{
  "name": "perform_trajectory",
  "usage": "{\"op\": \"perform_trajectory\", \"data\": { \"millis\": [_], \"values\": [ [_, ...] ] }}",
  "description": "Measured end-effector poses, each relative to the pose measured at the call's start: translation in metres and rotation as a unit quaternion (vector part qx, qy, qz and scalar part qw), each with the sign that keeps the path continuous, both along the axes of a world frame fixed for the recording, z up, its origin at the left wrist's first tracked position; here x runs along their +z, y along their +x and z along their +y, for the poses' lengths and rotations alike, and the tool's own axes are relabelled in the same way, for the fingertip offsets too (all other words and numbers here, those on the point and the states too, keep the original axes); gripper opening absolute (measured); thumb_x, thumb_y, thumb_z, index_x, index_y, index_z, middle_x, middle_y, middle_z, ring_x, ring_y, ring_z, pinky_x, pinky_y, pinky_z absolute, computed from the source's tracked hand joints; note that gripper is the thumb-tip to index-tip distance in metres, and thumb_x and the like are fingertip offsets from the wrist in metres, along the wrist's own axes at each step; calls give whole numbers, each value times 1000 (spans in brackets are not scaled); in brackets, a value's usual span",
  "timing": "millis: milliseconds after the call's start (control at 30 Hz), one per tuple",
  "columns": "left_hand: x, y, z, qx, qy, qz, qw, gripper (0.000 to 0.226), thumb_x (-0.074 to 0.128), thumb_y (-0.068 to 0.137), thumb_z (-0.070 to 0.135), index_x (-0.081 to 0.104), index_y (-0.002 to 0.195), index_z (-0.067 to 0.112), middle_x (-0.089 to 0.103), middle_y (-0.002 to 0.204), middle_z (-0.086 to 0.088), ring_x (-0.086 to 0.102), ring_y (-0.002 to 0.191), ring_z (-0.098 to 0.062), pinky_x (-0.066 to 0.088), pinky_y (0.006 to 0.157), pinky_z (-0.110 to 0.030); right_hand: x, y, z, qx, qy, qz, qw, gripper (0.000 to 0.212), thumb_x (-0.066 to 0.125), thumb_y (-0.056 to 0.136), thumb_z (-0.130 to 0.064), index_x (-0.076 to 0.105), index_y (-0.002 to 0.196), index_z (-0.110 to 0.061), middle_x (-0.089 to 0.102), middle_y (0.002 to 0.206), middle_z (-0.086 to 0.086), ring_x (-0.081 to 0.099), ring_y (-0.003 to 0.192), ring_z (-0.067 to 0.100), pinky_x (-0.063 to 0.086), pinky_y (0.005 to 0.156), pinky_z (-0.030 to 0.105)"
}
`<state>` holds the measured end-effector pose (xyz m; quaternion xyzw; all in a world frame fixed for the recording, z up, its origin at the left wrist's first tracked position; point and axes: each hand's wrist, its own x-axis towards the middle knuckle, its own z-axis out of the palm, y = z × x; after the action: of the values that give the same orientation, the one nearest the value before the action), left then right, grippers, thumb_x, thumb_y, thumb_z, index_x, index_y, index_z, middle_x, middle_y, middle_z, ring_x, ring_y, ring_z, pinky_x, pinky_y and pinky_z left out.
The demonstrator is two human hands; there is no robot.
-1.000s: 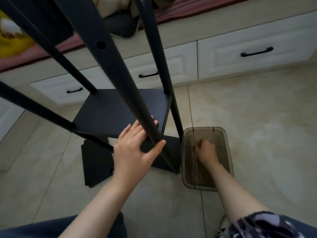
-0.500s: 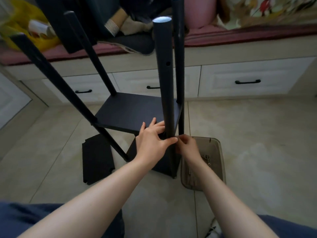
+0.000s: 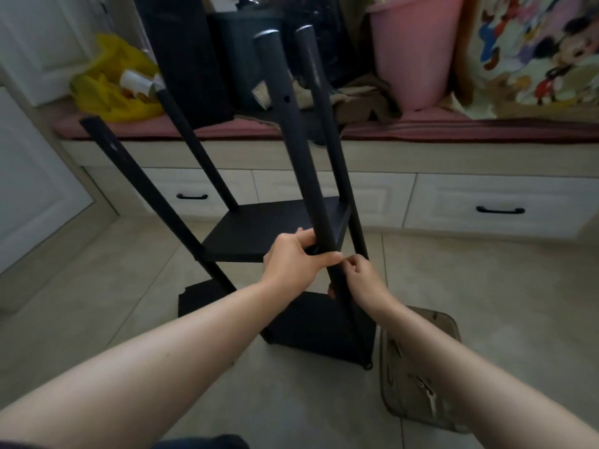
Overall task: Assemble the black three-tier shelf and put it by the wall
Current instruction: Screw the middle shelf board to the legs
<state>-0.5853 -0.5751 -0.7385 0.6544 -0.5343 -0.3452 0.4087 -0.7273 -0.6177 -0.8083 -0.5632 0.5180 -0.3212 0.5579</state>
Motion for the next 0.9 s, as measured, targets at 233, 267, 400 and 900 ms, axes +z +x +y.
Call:
{"op": "perform_trajectory", "data": {
  "millis": [233,267,400,900],
  "values": [
    [15,82,-12,-43,-62,28,997,20,83,80,22,73,87,38,68,90,40,61,90,21,44,71,1,32,63,-20,45,-40,80,995,20,38,105,-33,51,103,-19,74,80,10,73,65,15,61,68,40],
    [17,91,-13,-42,-66,28,997,19,83,81,22,73,88,36,67,90,40,61,89,21,42,70,4,35,71,-23,50,-57,101,992,20,37,105,-33,50,101,-19,73,79,10,73,63,16,62,67,41],
    [22,118,-16,-13,-56,53,997,17,83,80,25,72,86,37,73,86,30,65,85,18,44,66,1,48,101,-34,70,-101,165,979,20,33,106,-33,45,96,-20,72,76,10,70,56,14,59,56,34],
    [-46,158,19,201,-1,230,952,21,81,77,45,77,89,29,77,86,19,70,88,-2,42,78,-21,37,156,-43,181,-144,225,946,22,30,107,-33,45,96,-21,62,76,7,60,64,19,48,58,35]
  ]
}}
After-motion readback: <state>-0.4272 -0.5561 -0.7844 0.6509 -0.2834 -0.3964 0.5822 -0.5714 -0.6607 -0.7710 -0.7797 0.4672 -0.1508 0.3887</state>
